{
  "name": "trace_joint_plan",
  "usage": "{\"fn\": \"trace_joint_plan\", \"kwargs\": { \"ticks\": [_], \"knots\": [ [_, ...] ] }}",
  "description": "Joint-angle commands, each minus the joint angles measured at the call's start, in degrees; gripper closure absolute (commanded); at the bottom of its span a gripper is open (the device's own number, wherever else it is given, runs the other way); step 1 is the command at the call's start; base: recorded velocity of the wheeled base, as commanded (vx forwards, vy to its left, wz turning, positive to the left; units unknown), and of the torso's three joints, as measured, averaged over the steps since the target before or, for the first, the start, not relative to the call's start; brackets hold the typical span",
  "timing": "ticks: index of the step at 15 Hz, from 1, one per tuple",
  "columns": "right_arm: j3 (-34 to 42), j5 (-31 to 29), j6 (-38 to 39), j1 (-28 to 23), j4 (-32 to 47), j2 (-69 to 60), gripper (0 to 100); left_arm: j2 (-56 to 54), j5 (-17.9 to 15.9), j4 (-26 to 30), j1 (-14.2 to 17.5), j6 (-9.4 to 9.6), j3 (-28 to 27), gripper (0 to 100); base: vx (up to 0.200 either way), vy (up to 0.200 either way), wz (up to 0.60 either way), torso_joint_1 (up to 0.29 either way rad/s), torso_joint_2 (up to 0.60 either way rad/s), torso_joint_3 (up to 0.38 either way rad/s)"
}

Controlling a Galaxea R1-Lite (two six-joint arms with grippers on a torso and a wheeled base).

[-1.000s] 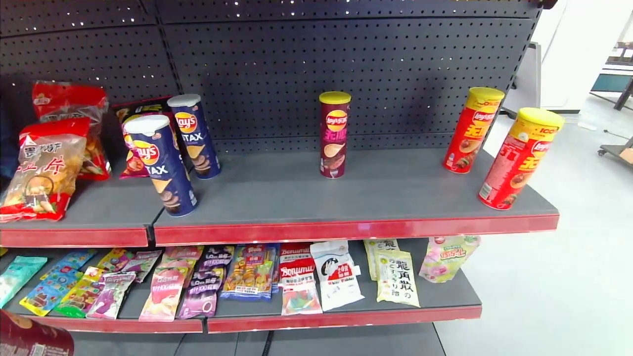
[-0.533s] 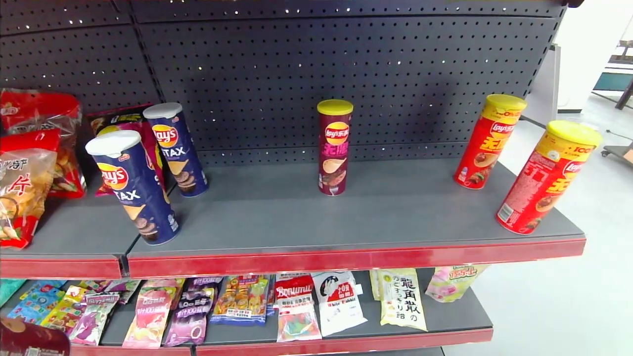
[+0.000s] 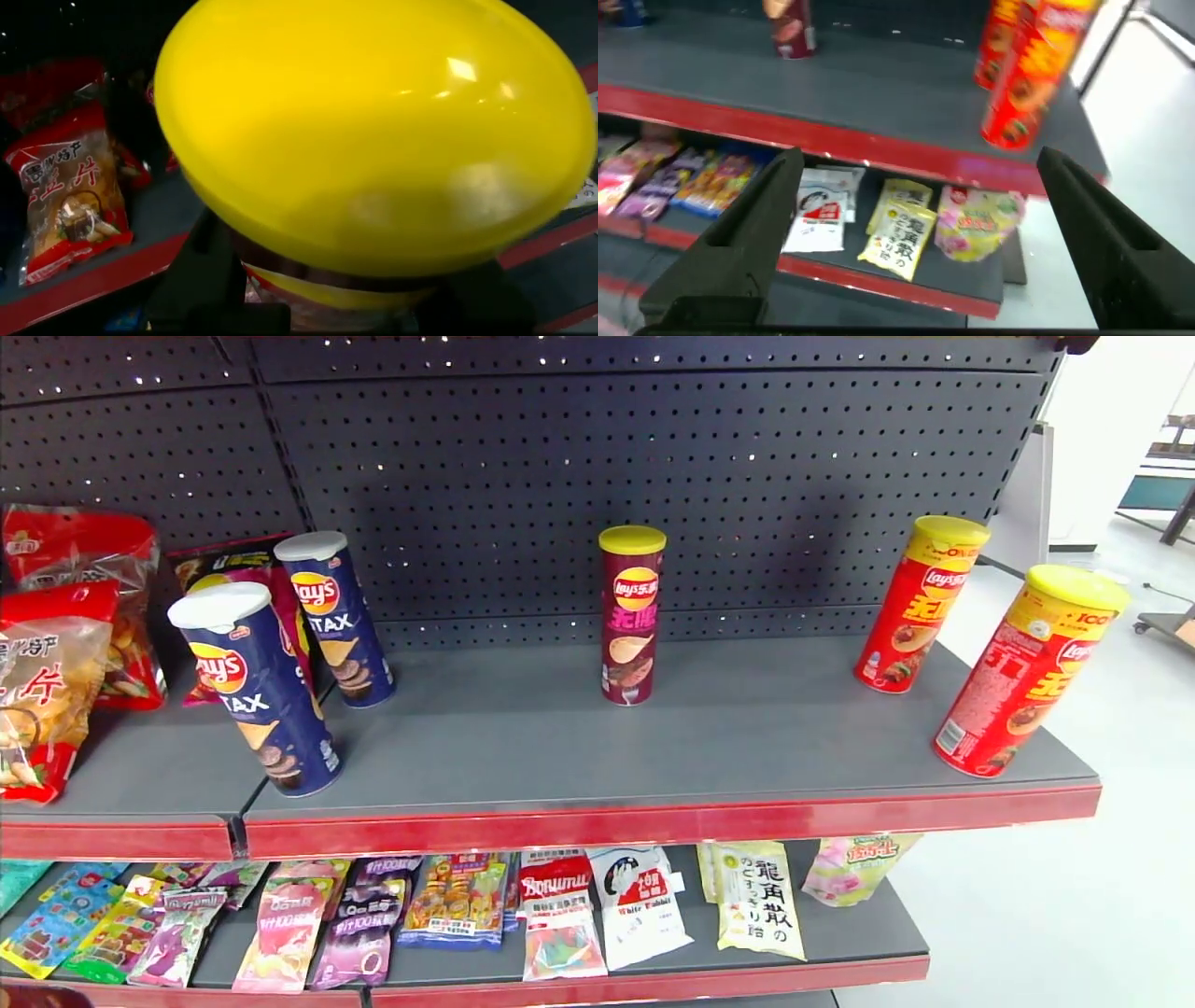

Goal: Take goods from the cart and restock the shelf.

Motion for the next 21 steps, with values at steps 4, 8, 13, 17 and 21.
{"fn": "trace_joint_plan", "kwargs": {
  "ticks": [4, 8, 13, 17, 21],
  "knots": [
    [-19.87, 3.2, -2.56, 20.55, -21.66, 52.02, 0, 0.05, 4.21, 0.05, 0.0, -0.04, -1.36, 100, 0.0, 0.0, 0.0, 0.0, 0.0, 0.0],
    [-28.92, 2.67, -1.24, 23.28, -33.0, 71.01, 0, 0.49, 5.7, -0.03, 0.0, -0.48, -1.09, 100, 0.0, 0.0, 0.0, 0.0, 0.0, 0.0],
    [-40.52, 2.58, 0.87, 24.68, -34.93, 83.58, 0, 1.37, 6.76, 0.05, 0.0, -1.36, -0.57, 100, 0.0, 0.0, 0.0, 0.0, 0.0, 0.0],
    [-47.2, 2.58, 1.92, 26.18, -34.93, 88.41, 0, 2.16, 6.76, 0.05, 0.0, -2.32, -0.57, 100, 0.0, 0.0, 0.0, 0.0, 0.0, 0.0],
    [-52.65, 2.23, 2.54, 27.32, -34.93, 92.98, 0, 2.86, 6.76, 0.05, 0.0, -2.41, -0.48, 100, 0.0, 0.0, 0.0, 0.0, 0.0, 0.0]
  ]
}}
